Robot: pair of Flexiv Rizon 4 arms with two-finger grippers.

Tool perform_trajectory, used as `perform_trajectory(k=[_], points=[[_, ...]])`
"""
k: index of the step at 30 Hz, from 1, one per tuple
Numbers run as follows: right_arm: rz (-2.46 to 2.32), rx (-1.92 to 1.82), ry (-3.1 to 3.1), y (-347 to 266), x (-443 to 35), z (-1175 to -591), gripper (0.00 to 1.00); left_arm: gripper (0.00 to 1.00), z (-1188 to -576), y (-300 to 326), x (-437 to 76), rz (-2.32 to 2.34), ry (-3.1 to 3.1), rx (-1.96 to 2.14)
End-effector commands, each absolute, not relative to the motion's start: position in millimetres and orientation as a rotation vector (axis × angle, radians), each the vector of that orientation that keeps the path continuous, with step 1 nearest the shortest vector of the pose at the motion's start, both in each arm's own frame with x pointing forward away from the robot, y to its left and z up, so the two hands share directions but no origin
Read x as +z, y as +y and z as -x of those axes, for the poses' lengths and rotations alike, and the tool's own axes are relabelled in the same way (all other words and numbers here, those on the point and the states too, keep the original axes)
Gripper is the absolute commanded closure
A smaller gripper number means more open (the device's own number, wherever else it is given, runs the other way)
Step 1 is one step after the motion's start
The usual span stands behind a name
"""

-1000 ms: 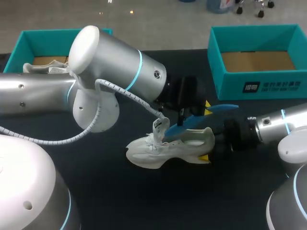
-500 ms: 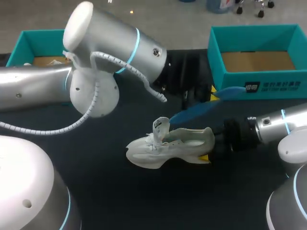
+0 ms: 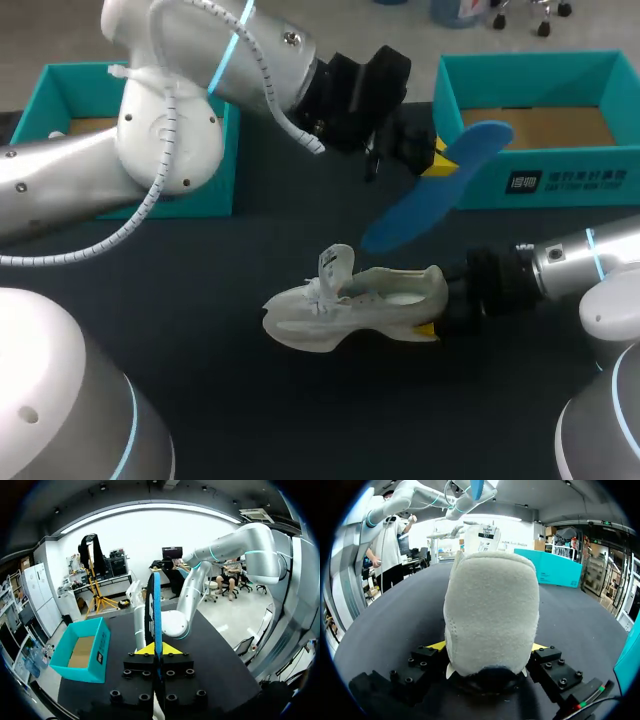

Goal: Take the shoe out of the shoebox, open the shoe tongue, remove and reinsert the insole, then place the shoe into the shoebox

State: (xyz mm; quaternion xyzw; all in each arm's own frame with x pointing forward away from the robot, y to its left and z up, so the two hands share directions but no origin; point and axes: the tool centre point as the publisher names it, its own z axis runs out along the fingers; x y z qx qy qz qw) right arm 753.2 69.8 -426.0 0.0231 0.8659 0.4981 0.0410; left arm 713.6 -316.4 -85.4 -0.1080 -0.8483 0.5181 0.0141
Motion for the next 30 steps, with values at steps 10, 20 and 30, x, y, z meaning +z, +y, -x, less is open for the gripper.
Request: perform_trajectory(k=[10,20,30], points=[[-0.071,1.522,2.651,70,-428,-753,1.0,1.0,-674,-279,-66,0.035,-2.322,1.817],[-0.071,1.522,2.651,70,-428,-753,1.0,1.0,-670,-257,-46,-0.104,-2.069,1.882],[-0.071,1.522,2.651,70,-428,-753,1.0,1.0,-663,-246,-15,-0.224,-1.744,1.96]])
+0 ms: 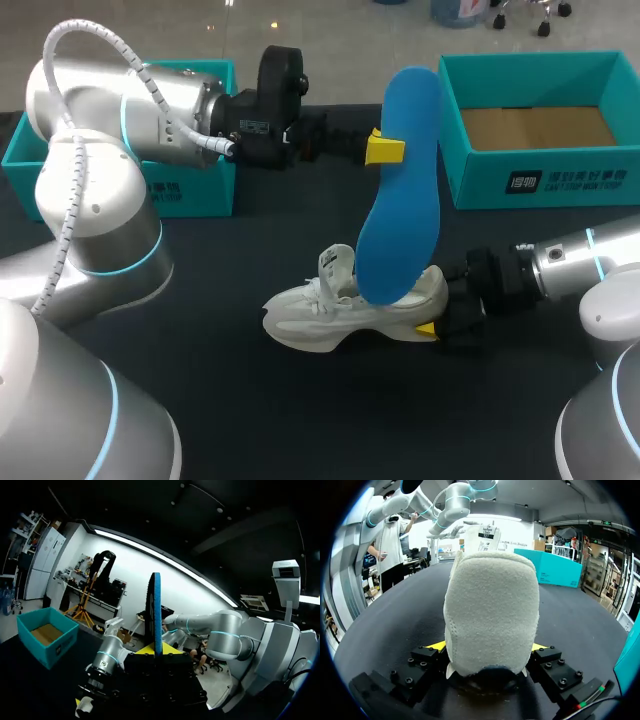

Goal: Take the shoe out of the shoebox, open the shoe tongue, remove and reinsert the insole, then place the shoe into the shoebox

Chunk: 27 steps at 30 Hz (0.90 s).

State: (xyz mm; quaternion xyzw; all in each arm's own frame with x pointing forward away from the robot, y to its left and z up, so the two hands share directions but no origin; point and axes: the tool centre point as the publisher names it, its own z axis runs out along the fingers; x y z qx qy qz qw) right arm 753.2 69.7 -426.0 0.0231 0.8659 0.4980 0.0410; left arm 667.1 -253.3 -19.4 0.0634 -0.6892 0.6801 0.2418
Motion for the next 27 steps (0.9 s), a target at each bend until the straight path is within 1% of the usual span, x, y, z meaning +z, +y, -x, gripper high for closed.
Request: perform_trajectory(k=[1,8,17,27], points=[[-0.071,1.522,2.651,70,-428,-753,1.0,1.0,-662,-243,-12,-0.238,-1.713,1.968],[-0.071,1.522,2.651,70,-428,-753,1.0,1.0,-655,-235,13,-0.327,-1.556,2.014],[-0.071,1.522,2.651,70,-428,-753,1.0,1.0,-640,-233,45,-0.32,-1.538,1.996],[-0.071,1.522,2.651,70,-428,-753,1.0,1.0,-636,-226,56,-0.301,-1.591,1.955]])
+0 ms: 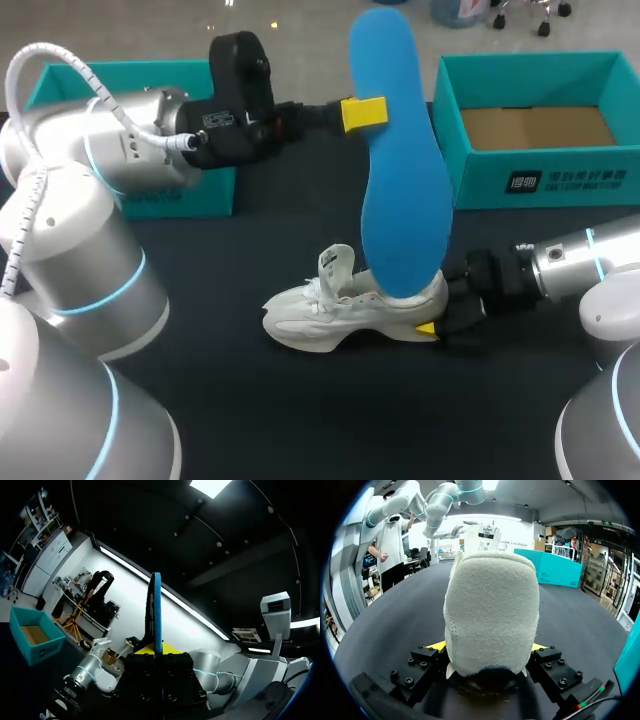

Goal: Take the shoe out of the shoebox, open the shoe tongue, remove and reinsert the insole, then place the shoe into the shoebox

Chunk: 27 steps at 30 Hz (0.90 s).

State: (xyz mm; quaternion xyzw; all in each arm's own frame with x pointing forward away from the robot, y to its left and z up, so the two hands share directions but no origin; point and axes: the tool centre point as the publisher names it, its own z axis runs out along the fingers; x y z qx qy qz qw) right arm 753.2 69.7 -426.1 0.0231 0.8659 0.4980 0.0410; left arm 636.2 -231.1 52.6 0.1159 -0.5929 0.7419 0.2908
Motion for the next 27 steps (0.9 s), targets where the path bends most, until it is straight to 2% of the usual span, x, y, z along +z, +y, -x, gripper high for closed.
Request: perform_trajectory(k=[1,27], points=[[-0.071,1.522,2.651,70,-428,-753,1.0,1.0,-635,-225,56,-0.296,-1.587,1.944],[-0.071,1.522,2.651,70,-428,-753,1.0,1.0,-623,-210,45,-0.266,-1.592,1.836]])
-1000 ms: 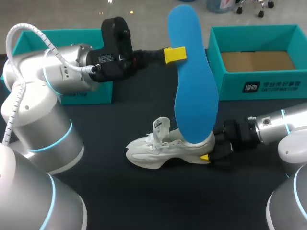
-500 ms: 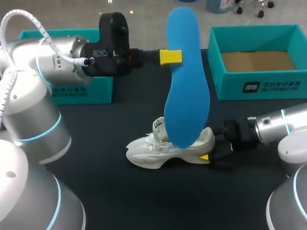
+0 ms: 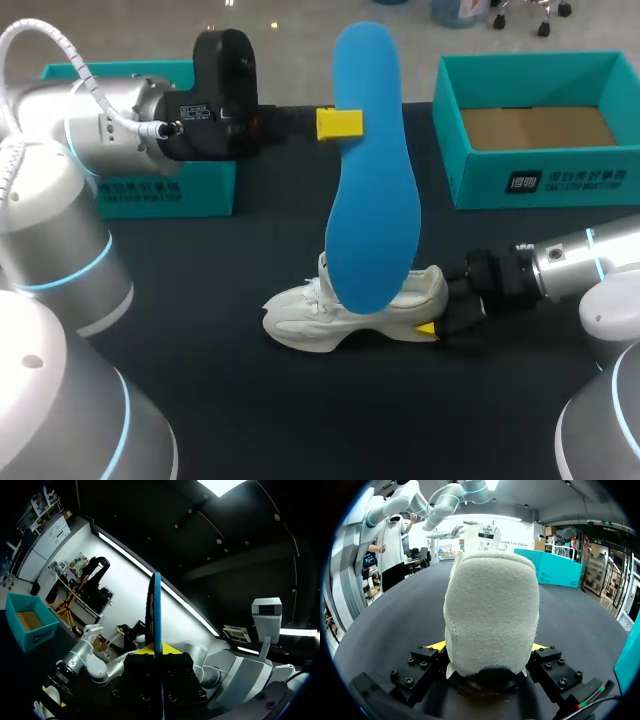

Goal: Take the shoe out of the shoebox, open the shoe tongue, remove and reinsert the insole, then place the shoe into the shoebox

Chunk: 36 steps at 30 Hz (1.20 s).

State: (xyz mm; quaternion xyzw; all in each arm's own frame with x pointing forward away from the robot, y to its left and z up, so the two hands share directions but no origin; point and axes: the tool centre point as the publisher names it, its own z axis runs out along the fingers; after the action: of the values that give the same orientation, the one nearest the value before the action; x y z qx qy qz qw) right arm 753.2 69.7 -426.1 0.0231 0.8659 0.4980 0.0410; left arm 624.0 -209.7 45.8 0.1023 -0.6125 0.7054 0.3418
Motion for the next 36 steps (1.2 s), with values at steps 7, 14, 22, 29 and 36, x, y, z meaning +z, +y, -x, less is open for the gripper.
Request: perform_trajectory(k=[7,14,22,29,36], points=[[-0.071,1.522,2.651,70,-428,-753,1.0,1.0,-623,-210,45,-0.266,-1.592,1.836],[-0.071,1.522,2.651,70,-428,-753,1.0,1.0,-623,-210,45,-0.266,-1.592,1.836],[-0.071,1.522,2.651,70,-428,-753,0.56,1.0,-623,-210,45,-0.266,-1.592,1.836],[-0.086,1.474,2.675,68,-426,-754,0.0,1.0,-623,-210,45,-0.266,-1.592,1.836],[-0.099,1.405,2.702,61,-416,-756,0.0,1.0,-623,-210,45,-0.266,-1.592,1.836]])
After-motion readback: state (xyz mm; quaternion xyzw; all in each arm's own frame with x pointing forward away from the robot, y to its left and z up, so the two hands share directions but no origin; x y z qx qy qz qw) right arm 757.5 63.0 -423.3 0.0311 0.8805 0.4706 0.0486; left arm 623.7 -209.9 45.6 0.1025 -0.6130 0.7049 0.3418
